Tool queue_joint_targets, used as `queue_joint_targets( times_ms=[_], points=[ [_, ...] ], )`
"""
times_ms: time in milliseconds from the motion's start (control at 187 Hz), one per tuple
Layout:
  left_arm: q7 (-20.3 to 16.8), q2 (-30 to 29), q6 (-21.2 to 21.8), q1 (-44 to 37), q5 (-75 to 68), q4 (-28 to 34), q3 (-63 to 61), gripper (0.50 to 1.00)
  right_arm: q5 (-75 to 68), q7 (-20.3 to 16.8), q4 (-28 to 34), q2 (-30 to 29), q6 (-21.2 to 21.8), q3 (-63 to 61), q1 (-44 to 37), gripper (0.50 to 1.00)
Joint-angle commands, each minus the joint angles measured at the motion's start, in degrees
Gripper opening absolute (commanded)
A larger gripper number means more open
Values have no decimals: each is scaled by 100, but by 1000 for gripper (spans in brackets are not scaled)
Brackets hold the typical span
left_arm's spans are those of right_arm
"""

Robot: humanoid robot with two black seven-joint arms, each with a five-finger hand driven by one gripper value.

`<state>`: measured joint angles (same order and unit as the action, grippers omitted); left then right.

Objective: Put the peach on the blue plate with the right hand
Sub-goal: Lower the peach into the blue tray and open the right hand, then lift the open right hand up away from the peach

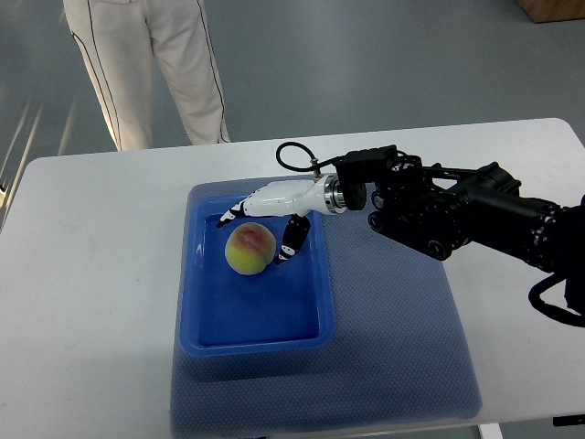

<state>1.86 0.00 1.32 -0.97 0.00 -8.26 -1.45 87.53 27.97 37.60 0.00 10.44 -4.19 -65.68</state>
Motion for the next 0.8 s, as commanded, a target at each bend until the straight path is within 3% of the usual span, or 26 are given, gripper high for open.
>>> queue_joint_targets(
  times_ms=[0, 251, 416, 598, 795],
  points=[
    [-1, 0, 0, 0, 0, 0, -4, 1000, -175, 33, 2, 0, -7, -12, 3, 919],
    [-1, 0, 0, 0, 0, 0, 5, 1000, -1397, 42, 2, 62, -51, -398, 64, 924],
    [-1, 0, 0, 0, 0, 0, -4, 1000, -2127, 51, -16, 71, -68, -803, 557, 924],
    [-1, 0, 0, 0, 0, 0, 5, 1000, -3067, 60, -16, 44, -147, -2384, 1505, 924],
    [-1, 0, 0, 0, 0, 0, -4, 1000, -3743, 86, -25, 0, -420, -3790, 2033, 924]
  ],
)
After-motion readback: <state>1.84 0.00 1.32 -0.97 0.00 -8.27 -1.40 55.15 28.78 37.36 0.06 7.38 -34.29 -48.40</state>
